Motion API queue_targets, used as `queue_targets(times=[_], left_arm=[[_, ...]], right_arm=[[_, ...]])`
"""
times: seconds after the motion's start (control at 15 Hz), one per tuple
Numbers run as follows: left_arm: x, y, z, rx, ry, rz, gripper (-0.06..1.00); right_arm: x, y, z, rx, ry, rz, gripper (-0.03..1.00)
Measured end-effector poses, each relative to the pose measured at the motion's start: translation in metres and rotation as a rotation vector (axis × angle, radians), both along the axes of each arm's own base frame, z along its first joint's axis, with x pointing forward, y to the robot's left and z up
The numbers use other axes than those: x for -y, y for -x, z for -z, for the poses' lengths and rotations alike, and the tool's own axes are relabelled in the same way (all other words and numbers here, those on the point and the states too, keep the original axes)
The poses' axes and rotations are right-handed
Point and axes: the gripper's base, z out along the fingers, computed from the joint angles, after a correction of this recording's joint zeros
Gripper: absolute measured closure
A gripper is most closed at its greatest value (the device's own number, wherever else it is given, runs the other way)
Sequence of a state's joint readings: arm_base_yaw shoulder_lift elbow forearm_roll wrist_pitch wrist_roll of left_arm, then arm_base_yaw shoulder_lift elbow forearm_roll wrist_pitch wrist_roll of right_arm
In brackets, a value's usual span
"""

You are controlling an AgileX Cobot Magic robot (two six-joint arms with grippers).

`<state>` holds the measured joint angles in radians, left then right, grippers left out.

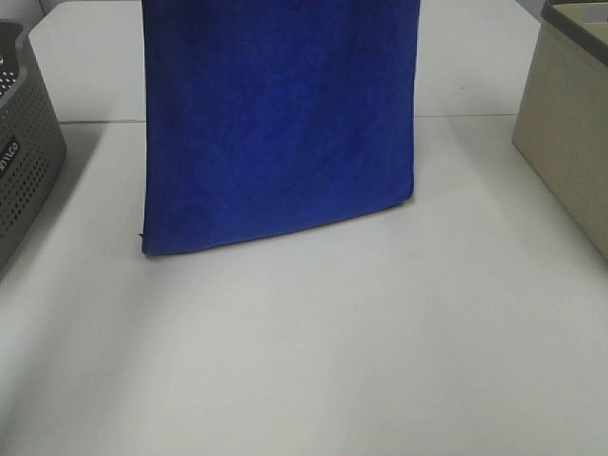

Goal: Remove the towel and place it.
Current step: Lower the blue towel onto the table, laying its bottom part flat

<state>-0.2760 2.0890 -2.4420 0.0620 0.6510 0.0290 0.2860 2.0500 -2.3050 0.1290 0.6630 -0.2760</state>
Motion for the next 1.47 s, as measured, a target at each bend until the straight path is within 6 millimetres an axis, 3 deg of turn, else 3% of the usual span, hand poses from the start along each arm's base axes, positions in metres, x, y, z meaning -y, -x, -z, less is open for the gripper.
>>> queue_targets(times=[0.07,0.27,0.4,0.53,0.73,0.87,1.2,1.33,1.47], left_arm=[[0.004,-0.025,0.008,0.231,-0.011,-0.005,0.94],[0.011,-0.036,0.004,0.517,0.030,0.026,0.94],[0.012,-0.033,-0.003,0.618,0.053,0.037,0.94],[0.014,-0.033,-0.002,0.594,0.045,0.039,0.94],[0.015,-0.039,0.017,0.388,0.002,0.021,0.94],[0.018,-0.039,0.038,0.152,-0.036,0.012,0.94],[0.027,-0.014,0.090,-0.489,-0.075,0.051,0.94],[0.029,-0.002,0.101,-0.659,-0.088,0.076,0.94],[0.030,0.000,0.104,-0.684,-0.084,0.092,0.94]], right_arm=[[-0.005,-0.028,0.005,0.238,-0.079,0.040,0.97],[-0.001,-0.042,-0.005,0.520,-0.177,0.088,0.97],[0.012,-0.045,-0.013,0.604,-0.197,0.123,0.97],[0.019,-0.047,-0.009,0.564,-0.179,0.131,0.97],[0.020,-0.049,0.013,0.350,-0.113,0.112,0.97],[0.019,-0.045,0.035,0.115,-0.043,0.084,0.97],[0.024,-0.019,0.078,-0.417,0.135,0.025,0.97],[0.025,-0.004,0.088,-0.607,0.187,-0.005,0.97],[0.025,-0.003,0.092,-0.630,0.194,-0.006,0.97]])
